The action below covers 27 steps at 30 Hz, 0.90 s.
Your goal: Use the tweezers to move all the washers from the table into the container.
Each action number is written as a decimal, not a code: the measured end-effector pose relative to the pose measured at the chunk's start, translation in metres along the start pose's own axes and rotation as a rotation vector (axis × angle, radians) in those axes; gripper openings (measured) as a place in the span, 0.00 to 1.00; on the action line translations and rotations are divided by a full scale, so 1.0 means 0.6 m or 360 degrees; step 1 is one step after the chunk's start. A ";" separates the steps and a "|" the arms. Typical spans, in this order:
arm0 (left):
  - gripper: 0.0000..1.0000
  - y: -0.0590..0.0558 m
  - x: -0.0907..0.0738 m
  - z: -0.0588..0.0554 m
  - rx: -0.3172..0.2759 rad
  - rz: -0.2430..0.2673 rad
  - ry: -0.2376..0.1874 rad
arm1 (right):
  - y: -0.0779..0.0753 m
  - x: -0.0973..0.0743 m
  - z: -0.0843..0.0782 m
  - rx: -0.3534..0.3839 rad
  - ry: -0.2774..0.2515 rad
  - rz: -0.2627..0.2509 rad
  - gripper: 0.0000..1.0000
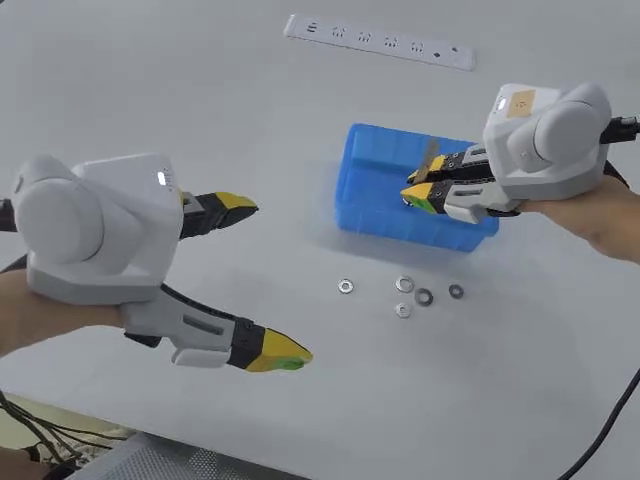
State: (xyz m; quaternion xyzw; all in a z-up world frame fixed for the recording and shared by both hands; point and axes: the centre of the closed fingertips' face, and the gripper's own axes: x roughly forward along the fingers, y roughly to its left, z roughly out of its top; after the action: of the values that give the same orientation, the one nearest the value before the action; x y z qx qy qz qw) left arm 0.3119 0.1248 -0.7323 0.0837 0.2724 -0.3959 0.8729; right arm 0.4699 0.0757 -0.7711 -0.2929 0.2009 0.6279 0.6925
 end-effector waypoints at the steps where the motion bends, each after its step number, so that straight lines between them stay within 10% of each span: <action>1: 0.99 0.001 0.001 0.001 -0.0001 0.0000 0.0000 | 0.000 0.000 0.000 0.0005 -0.0002 0.0001 0.10; 19: 0.99 0.002 0.004 0.015 0.0017 -0.0028 -0.0005 | -0.002 -0.005 0.013 -0.0002 -0.0022 -0.0004 0.10; 27: 0.99 0.029 0.021 0.059 0.0079 -0.0023 -0.0051 | 0.001 -0.017 0.025 -0.0014 -0.0038 0.0006 0.10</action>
State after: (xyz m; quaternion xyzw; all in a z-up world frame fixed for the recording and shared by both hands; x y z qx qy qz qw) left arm 0.3460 0.1157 -0.7108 0.0971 0.2489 -0.4101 0.8720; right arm 0.4668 0.0780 -0.7536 -0.2880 0.1905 0.6335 0.6924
